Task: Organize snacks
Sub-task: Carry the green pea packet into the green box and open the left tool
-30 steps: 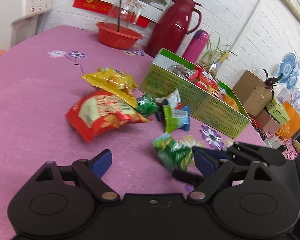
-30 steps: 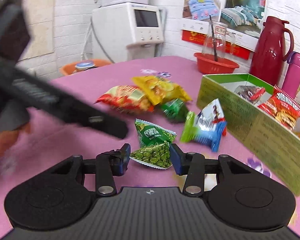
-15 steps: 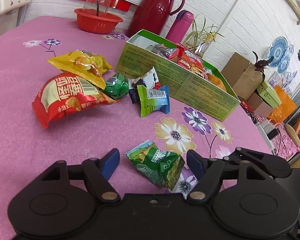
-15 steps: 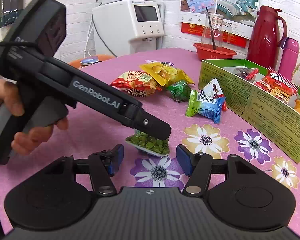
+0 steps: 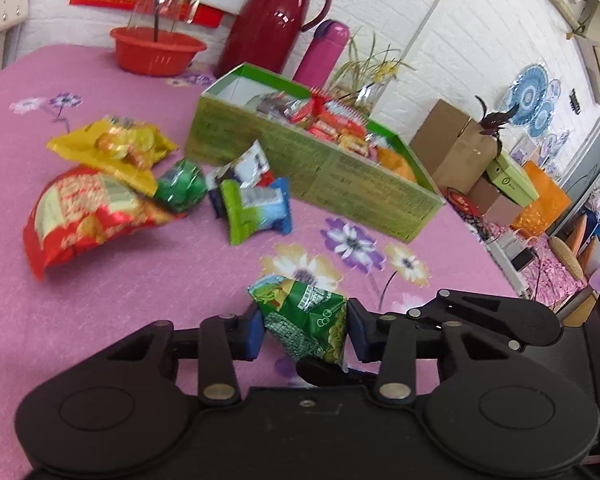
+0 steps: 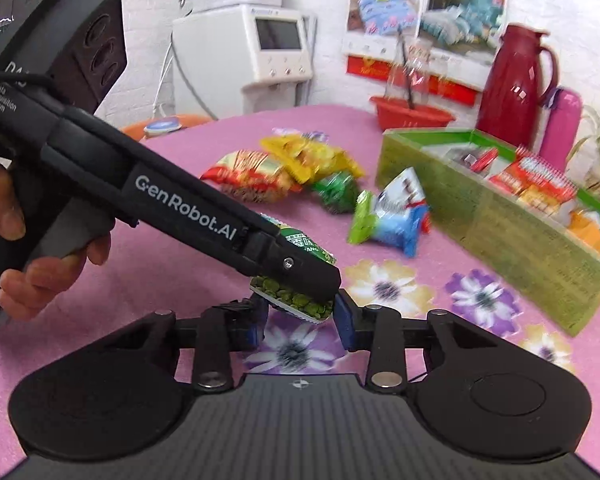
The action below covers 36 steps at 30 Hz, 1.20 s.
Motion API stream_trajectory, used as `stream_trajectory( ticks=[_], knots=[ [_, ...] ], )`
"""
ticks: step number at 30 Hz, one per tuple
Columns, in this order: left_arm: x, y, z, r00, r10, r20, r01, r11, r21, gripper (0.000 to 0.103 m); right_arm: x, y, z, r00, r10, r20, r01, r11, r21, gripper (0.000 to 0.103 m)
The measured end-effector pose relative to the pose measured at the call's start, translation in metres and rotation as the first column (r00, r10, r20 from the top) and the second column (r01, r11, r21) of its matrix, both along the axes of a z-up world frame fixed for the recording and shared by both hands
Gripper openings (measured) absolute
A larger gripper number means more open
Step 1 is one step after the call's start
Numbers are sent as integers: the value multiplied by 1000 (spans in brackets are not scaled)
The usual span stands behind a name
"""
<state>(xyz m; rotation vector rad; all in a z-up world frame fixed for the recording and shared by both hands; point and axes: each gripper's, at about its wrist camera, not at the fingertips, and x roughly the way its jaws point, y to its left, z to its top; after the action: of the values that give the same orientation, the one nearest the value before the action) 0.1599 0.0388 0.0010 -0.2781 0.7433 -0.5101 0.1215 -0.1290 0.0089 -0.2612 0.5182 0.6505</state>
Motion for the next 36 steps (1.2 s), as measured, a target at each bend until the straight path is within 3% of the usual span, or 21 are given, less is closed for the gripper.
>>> stream_trajectory(
  ticks=[6,16,26,32,33,34,36],
  knots=[
    [19,-32,34,995,-46,91,46,999,0,59,13,-27,26,993,-88,82,84,995,48,61],
    [77,-93,65,979,-134,154,141,989,-38,59,51,-79,49,953,-249,172,229,965,125,61],
    [140,-138,72,961,-191,198,198,980,-14,59,102,-120,45,909,-350,226,311,931,194,61],
    [175,-160,64,955,-205,213,208,978,9,60,135,-139,34,893,-398,210,351,908,230,61],
    [180,-164,61,957,-203,207,204,979,15,63,141,-140,31,891,-406,204,361,905,224,61],
    [184,-166,56,959,-197,203,196,980,25,73,146,-140,26,891,-410,196,371,905,210,62],
    [188,-170,46,966,-177,190,169,984,57,103,154,-140,16,895,-412,172,387,907,165,64]
  ],
)
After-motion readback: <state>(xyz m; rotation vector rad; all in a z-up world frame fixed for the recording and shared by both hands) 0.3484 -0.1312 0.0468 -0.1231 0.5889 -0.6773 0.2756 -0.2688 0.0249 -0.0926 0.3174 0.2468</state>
